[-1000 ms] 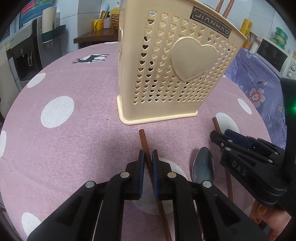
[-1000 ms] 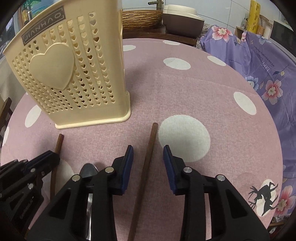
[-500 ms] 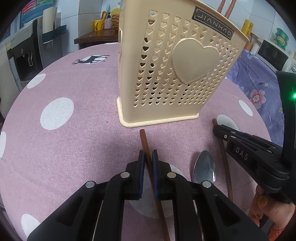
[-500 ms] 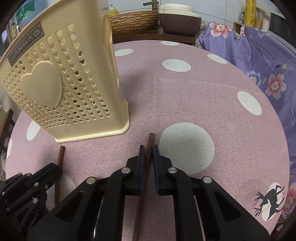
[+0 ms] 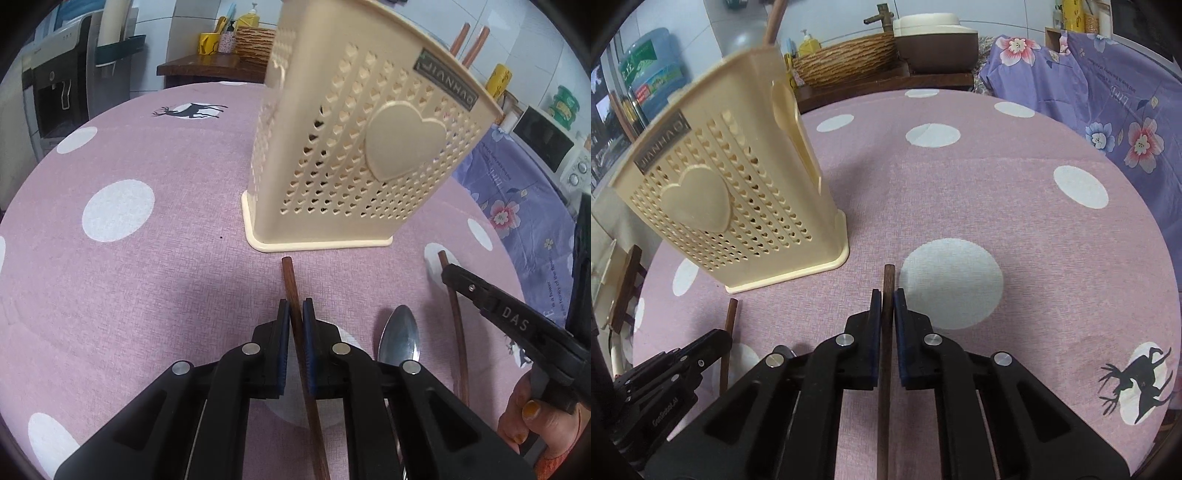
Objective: Organize utensils
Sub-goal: 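Lift both held chopsticks and carry them over the beige basket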
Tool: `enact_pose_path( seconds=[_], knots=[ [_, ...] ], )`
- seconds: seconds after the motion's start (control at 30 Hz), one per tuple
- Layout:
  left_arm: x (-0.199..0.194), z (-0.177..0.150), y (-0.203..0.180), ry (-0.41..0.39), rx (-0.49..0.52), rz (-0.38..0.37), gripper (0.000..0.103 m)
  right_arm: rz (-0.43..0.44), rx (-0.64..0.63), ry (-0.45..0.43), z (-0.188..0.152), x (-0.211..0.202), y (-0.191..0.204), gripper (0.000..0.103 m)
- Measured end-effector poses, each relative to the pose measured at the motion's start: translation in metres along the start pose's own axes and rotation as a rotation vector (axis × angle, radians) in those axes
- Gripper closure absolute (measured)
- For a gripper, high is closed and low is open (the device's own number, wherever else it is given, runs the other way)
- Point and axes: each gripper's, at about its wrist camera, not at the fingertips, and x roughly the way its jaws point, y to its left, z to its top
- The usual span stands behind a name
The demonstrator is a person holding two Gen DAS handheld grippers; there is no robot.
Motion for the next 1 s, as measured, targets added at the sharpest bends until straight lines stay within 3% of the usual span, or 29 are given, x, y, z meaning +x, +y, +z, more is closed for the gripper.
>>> enact_pose_path(
  seconds=[0.27,0.6,1.0],
  knots=[
    [-0.049,0.005,0.003,-0.108,-0.036,-0.084,0.095,0.081,0.018,-0.122,0.001,-0.059,-0.01,0.095],
    [-0.117,0.017,-0.002,-0.261,-0.007,-0.134,0.095,0.17,-0.031,-0.307,0.007,-0.15,-0.008,0.095],
    [-0.139,0.019,-0.012,-0.309,0.034,-0.138,0.096,0.206,-0.062,-0.353,0.011,-0.181,-0.001,0.095]
  ],
)
